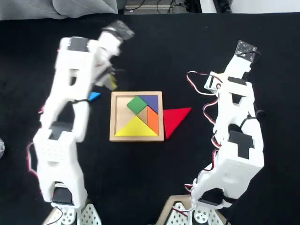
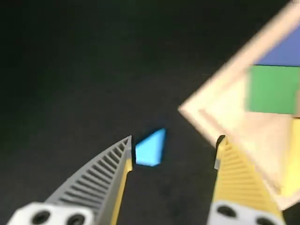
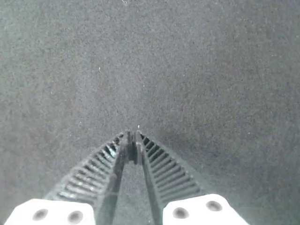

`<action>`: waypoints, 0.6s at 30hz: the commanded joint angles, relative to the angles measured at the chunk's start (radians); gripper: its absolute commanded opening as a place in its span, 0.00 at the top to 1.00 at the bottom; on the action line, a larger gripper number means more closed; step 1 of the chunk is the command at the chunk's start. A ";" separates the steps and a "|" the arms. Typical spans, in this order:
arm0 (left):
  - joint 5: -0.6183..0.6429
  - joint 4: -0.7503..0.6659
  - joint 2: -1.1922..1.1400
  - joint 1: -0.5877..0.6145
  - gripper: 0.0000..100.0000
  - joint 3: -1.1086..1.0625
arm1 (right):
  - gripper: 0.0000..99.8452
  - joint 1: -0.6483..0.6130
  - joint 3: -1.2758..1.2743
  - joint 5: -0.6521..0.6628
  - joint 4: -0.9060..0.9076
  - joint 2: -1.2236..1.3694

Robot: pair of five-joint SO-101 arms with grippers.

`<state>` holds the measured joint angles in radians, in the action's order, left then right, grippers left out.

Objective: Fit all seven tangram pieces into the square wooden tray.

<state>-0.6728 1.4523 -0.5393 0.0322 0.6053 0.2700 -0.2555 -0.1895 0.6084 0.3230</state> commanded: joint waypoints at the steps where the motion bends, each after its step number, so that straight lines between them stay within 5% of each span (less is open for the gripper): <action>1: -0.017 -0.023 0.021 0.094 0.72 -0.008 | 0.99 -0.014 0.053 0.011 -0.012 -0.012; 10: -0.608 -0.023 -0.017 0.142 0.72 -0.099 | 0.99 -0.017 0.053 0.011 -0.014 -0.010; 18: -0.624 -0.201 -0.106 0.111 0.71 -0.090 | 0.99 -0.017 0.053 0.012 -0.018 -0.008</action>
<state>-1.2942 1.3065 -0.6345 0.1565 0.4902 0.2700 -0.2555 -0.1895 0.6084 0.3230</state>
